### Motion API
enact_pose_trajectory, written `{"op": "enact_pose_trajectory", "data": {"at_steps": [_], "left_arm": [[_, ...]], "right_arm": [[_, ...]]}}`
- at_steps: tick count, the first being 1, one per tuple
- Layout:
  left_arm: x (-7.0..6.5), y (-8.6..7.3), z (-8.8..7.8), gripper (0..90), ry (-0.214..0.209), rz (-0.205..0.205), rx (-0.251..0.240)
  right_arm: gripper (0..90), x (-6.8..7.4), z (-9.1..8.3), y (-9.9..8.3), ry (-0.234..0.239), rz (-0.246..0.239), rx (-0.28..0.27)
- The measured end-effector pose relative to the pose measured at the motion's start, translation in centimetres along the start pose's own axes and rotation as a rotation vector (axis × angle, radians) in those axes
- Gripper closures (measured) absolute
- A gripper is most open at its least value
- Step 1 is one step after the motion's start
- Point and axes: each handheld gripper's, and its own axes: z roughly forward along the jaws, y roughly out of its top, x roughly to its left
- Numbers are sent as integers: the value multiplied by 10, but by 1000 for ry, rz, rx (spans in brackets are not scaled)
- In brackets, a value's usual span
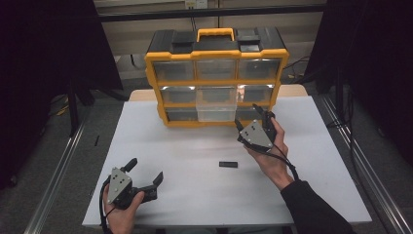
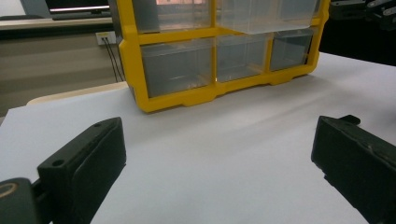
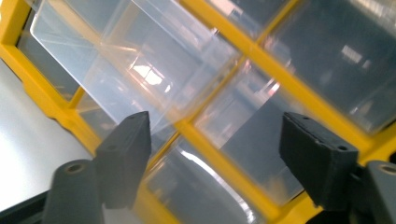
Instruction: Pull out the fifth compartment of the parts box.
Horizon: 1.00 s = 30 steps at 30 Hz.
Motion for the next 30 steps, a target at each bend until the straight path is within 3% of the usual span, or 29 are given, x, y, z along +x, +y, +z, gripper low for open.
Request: {"op": "enact_pose_trajectory", "data": {"at_steps": [4,5,6,7,9,14,26,27,30], "left_arm": [[0,0,0,32,-2,-5,-7],[0,0,0,31,-3,-8,-10],[0,0,0,31,1,-6,-13],[0,0,0,31,0,-5,-11],[1,0,-1,31,-1,2,-8],[0,1,-1,32,2,-5,-13],[0,1,-1,35,12,-18,-15],[0,1,-1,35,11,-19,-14],[1,1,-1,34,7,-19,-9]], "right_arm": [[169,-6,1,-6,52,135,17],[150,-10,0,-9,84,196,9],[150,-10,0,-9,84,196,9],[132,-12,-1,-12,108,243,11],[123,-13,-1,-13,118,264,15],[95,-18,-6,-24,187,402,1],[69,-19,-24,-37,246,514,-23],[58,-20,-25,-40,273,547,-7],[52,-20,-26,-43,285,557,11]]}}
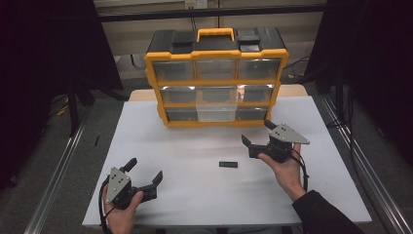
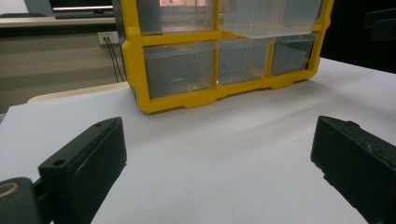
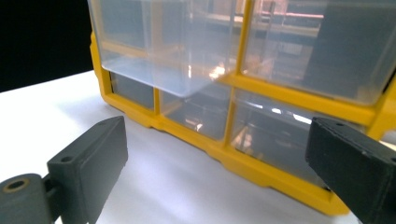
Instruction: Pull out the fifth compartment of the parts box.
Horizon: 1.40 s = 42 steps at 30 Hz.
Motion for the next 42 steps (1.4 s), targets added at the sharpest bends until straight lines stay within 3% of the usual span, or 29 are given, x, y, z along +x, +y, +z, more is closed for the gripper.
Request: {"op": "enact_pose_trajectory", "data": {"at_steps": [8,23,31,42], "left_arm": [[0,0,-1,33,2,-8,-2],[0,0,-1,33,1,-16,-3],[1,-1,-2,33,4,-7,-2],[1,-1,-3,33,28,-41,-21]], "right_arm": [[23,-3,-11,-6,-9,17,0],[30,-16,-53,-24,-81,39,-17],[29,-20,-68,-34,-99,48,3],[28,-23,-90,-46,-123,49,19]]}}
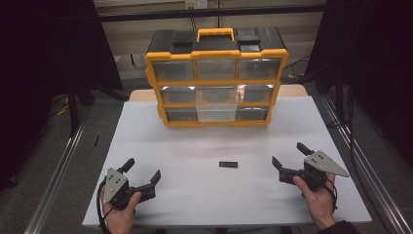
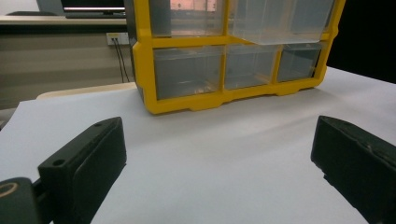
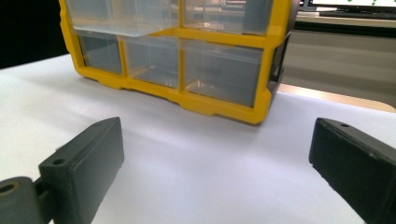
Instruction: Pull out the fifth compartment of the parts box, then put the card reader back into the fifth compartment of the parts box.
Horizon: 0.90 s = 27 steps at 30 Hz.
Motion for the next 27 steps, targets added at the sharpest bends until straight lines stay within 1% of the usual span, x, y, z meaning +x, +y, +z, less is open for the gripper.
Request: {"op": "enact_pose_trajectory", "data": {"at_steps": [1,2,3,5,10,11,14,15,16,18,19,21,22,23,24,25,27], "left_arm": [[0,0,0,33,-2,3,4],[-2,0,0,33,-1,-4,-1],[-3,0,-2,33,-8,7,4],[-4,0,-2,33,-12,2,2],[-4,0,0,33,-15,-18,4],[-3,0,0,33,-16,-6,3],[-3,0,0,33,-19,-6,2],[-4,-1,1,33,-23,-22,-1],[-3,-1,1,33,-25,-8,6],[-3,-1,1,33,-27,-7,8],[-3,-1,1,32,-25,1,13],[-2,-2,1,29,-20,-6,10],[-2,-2,1,29,-20,-6,10],[-2,-2,1,29,-20,-8,10],[-2,-2,1,29,-20,-8,10],[-3,-2,1,29,-21,-9,12],[-3,-2,1,29,-20,-8,14]], "right_arm": [[26,-3,-5,-1,-7,-7,-6],[27,-4,-7,-1,-12,0,-7],[26,-5,-10,-3,-14,3,-9],[25,-6,-13,-5,-17,10,-6],[27,-6,-12,-5,-9,13,-3],[27,-5,-11,-5,-6,13,-7],[26,-5,-10,-5,-3,17,-6],[26,-4,-9,-4,6,14,-6],[26,-4,-8,-4,8,16,-3],[26,-3,-7,-4,11,18,-5],[26,-2,-6,-3,25,13,2],[27,1,-3,-2,45,5,11],[27,1,-3,-2,45,5,11],[28,3,-2,-2,66,5,23],[28,3,-2,-2,66,5,23],[36,4,0,-2,94,0,36],[36,6,1,-2,116,-1,41]]}}
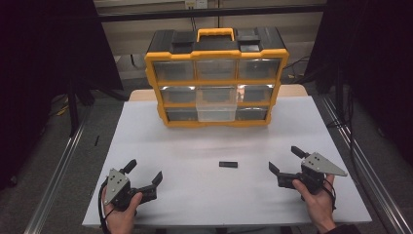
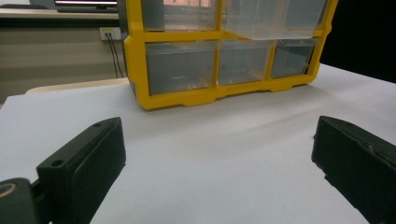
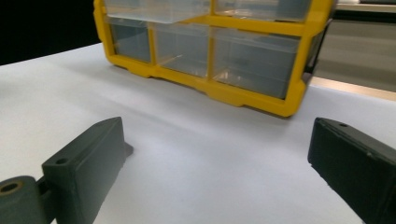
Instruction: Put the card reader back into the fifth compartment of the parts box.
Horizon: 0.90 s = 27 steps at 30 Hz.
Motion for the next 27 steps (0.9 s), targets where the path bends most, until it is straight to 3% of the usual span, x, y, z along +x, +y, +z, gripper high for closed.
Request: {"op": "enact_pose_trajectory", "data": {"at_steps": [5,9,23,26,27], "left_arm": [[0,0,0,29,5,2,-1],[-1,1,-1,29,-2,10,3],[-1,1,0,29,-4,15,1],[-1,1,0,29,-5,16,4],[-1,1,0,29,-5,19,5]], "right_arm": [[36,3,3,1,28,-8,27],[40,7,8,3,89,-15,58],[42,17,22,8,213,-33,134],[72,19,28,10,289,-30,173],[66,20,30,10,291,-34,188]]}}
